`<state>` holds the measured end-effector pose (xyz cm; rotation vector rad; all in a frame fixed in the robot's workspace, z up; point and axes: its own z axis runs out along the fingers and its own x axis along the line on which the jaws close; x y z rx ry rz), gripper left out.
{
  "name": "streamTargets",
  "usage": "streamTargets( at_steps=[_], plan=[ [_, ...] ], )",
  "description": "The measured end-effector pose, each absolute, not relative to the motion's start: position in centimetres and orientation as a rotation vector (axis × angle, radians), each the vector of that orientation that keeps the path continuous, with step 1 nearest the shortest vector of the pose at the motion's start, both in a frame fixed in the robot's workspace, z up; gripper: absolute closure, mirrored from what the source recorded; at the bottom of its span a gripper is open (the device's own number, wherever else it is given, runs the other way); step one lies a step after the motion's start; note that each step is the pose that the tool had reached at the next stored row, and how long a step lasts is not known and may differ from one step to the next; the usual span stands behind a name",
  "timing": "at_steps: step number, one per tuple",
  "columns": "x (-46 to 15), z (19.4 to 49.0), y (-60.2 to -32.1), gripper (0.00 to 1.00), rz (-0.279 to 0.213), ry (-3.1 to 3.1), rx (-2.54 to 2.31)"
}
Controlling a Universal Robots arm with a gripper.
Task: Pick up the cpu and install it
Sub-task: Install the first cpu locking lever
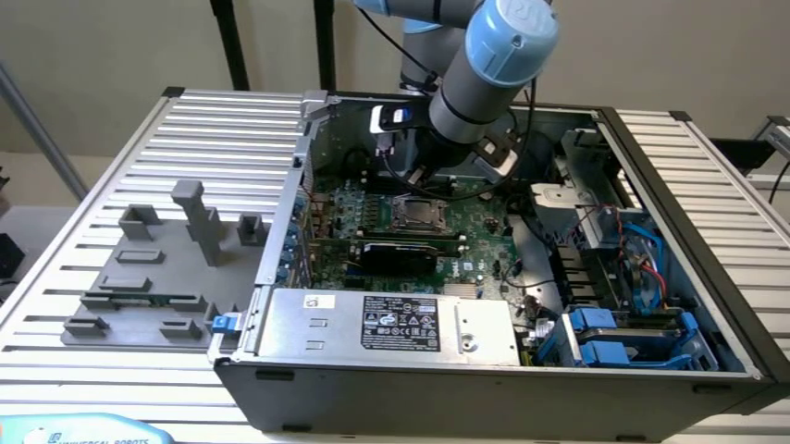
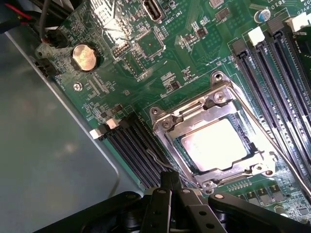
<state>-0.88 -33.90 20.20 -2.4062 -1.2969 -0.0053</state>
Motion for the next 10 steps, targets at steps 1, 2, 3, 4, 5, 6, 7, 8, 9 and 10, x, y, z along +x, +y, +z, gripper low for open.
streamTargets(
  at_steps=[1, 2, 3, 4, 5, 6, 7, 8, 9, 10],
  plan=[
    [-0.88, 20.2, -33.9, 0.89, -0.005, -1.297, -2.406],
    [-0.88, 20.2, -33.9, 0.89, -0.005, -1.297, -2.406],
    [-0.87, 20.19, -33.9, 0.89, -0.005, -1.297, -2.406],
    [-0.83, 20.19, -33.89, 0.89, -0.005, -1.297, -2.406],
    [-0.78, 20.19, -33.89, 0.89, -0.005, -1.297, -2.406],
    [-0.69, 20.18, -33.89, 0.89, -0.005, -1.297, -2.406],
    [-0.6, 20.17, -33.89, 0.89, -0.005, -1.297, -2.406],
    [-0.51, 20.16, -33.89, 0.89, -0.005, -1.298, -2.406],
    [-0.42, 20.14, -33.89, 0.89, -0.005, -1.298, -2.405],
    [-0.34, 20.13, -33.89, 0.89, -0.005, -1.299, -2.405]
  ],
)
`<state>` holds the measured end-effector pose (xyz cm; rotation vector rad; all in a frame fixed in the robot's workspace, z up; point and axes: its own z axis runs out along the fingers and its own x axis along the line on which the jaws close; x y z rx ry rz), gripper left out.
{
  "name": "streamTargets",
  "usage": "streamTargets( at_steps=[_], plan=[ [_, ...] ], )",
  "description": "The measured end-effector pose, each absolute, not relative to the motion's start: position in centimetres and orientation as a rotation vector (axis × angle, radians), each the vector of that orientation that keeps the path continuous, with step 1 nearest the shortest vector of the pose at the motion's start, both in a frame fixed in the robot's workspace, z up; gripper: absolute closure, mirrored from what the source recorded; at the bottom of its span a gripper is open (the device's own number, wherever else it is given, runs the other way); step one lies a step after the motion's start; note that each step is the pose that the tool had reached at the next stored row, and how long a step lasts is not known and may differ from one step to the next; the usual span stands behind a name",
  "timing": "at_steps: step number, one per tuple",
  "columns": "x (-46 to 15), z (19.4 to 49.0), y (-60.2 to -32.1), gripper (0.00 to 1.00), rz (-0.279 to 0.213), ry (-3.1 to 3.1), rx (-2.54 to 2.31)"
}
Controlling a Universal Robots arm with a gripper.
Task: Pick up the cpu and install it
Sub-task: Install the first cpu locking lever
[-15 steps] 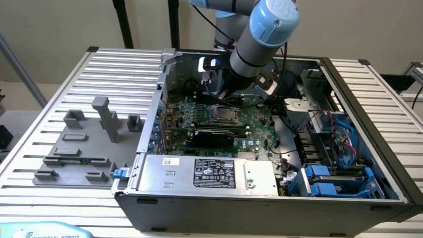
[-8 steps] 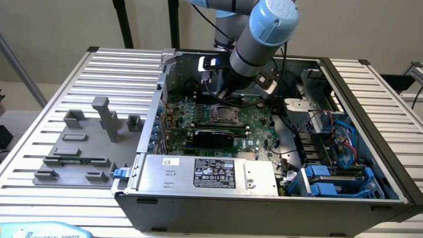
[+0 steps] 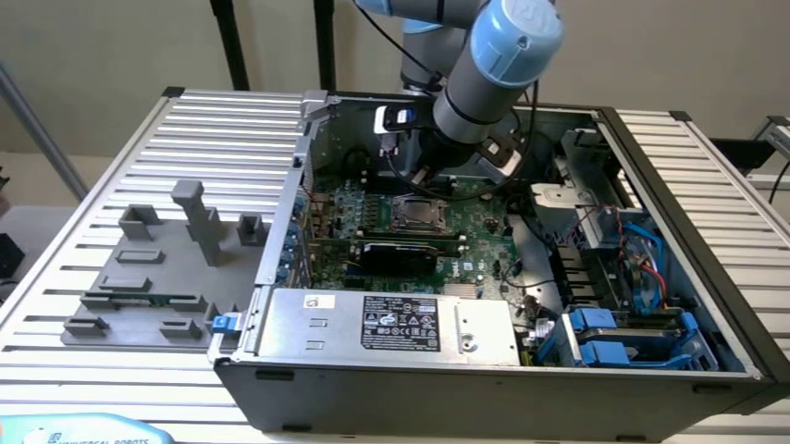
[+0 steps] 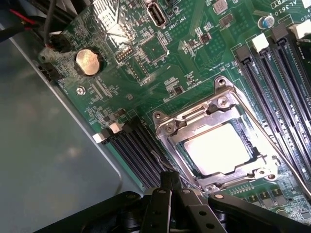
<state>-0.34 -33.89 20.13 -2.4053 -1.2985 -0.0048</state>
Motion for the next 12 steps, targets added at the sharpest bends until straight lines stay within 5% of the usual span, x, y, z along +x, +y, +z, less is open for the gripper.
streamTargets(
  at_steps=[12],
  plan=[
    [0.19, 19.63, -33.9, 0.89, -0.002, -1.311, -2.399]
  ],
)
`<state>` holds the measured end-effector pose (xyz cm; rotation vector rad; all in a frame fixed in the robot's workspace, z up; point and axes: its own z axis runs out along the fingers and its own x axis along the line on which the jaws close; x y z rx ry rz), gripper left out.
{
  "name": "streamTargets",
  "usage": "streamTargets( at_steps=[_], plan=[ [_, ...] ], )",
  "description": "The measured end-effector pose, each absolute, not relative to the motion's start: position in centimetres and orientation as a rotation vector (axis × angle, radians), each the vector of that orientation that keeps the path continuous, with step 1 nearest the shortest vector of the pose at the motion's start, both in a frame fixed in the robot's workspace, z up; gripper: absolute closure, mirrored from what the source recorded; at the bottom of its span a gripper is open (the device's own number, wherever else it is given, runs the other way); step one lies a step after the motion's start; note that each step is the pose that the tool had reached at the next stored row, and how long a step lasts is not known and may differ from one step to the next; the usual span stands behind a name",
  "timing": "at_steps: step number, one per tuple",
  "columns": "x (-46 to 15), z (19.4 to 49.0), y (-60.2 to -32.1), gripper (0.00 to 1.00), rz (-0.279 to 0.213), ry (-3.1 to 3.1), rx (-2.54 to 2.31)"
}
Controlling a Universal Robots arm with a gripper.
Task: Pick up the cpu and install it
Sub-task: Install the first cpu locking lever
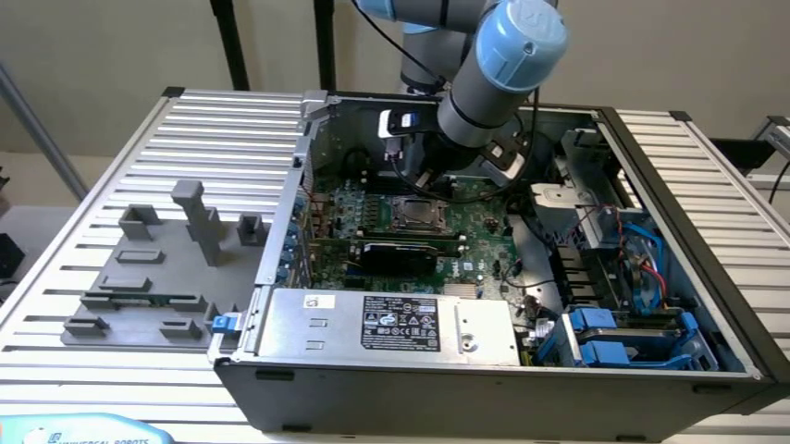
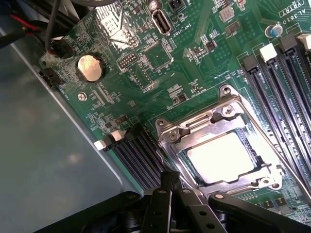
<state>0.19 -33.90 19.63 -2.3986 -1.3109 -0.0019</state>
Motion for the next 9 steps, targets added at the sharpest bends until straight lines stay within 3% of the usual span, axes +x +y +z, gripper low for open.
streamTargets(
  at_steps=[9],
  plan=[
    [0.43, 19.32, -33.94, 0.89, 0.002, -1.328, -2.389]
  ],
)
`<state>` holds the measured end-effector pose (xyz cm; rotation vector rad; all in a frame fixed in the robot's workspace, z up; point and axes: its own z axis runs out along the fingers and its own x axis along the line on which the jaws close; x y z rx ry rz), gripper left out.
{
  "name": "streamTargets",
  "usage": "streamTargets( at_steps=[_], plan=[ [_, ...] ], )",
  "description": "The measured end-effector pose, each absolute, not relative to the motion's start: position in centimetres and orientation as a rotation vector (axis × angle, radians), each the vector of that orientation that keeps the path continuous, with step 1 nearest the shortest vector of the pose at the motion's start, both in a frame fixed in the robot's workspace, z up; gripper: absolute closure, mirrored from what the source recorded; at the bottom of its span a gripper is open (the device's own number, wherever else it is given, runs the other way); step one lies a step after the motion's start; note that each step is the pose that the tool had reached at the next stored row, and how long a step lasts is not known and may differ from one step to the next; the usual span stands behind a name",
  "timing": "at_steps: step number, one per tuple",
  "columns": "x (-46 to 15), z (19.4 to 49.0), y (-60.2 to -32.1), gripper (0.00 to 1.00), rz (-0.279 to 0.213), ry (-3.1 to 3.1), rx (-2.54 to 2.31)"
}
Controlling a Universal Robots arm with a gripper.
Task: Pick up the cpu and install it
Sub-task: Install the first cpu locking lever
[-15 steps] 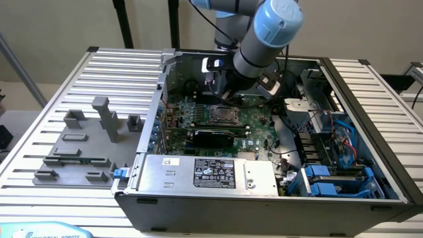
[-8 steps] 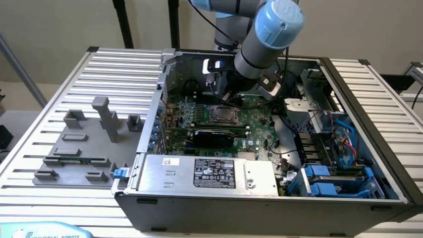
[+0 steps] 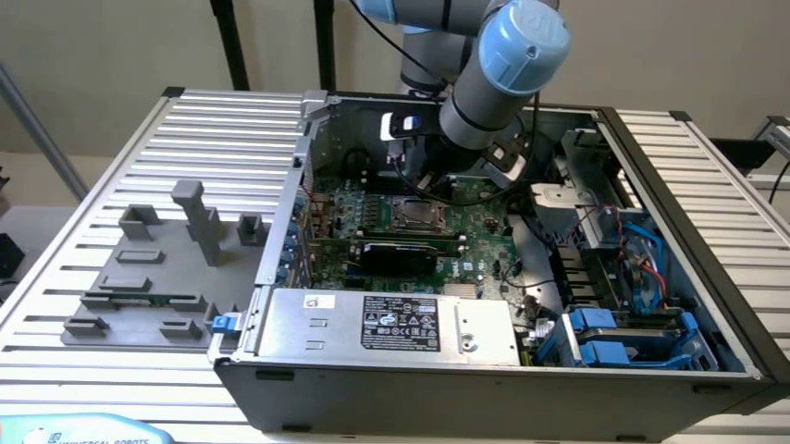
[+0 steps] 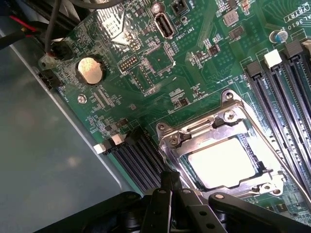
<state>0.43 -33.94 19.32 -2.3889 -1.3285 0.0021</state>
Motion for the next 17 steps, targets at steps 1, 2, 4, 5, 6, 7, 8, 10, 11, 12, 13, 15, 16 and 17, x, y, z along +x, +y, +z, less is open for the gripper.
streamTargets(
  at_steps=[1, 2, 4, 5, 6, 7, 8, 10, 11, 12, 13, 15, 16, 17],
  plan=[
    [0.44, 19.29, -33.95, 0.89, 0.003, -1.33, -2.388],
    [0.45, 19.27, -33.97, 0.89, 0.003, -1.332, -2.387],
    [0.46, 19.22, -34.01, 0.89, 0.004, -1.336, -2.385],
    [0.47, 19.21, -34.03, 0.89, 0.004, -1.338, -2.383],
    [0.47, 19.19, -34.06, 0.89, 0.005, -1.34, -2.382],
    [0.47, 19.17, -34.09, 0.89, 0.005, -1.342, -2.382],
    [0.47, 19.15, -34.12, 0.89, 0.006, -1.344, -2.381],
    [0.48, 19.11, -34.14, 0.89, 0.007, -1.348, -2.379],
    [0.49, 19.07, -34.14, 0.89, 0.007, -1.35, -2.377],
    [0.51, 19.04, -34.14, 0.89, 0.007, -1.352, -2.376],
    [0.54, 19.0, -34.14, 0.89, 0.008, -1.355, -2.375],
    [0.61, 18.92, -34.14, 0.89, 0.008, -1.36, -2.372],
    [0.67, 18.89, -34.14, 0.89, 0.009, -1.362, -2.371],
    [0.73, 18.86, -34.14, 0.89, 0.009, -1.365, -2.369]
  ],
)
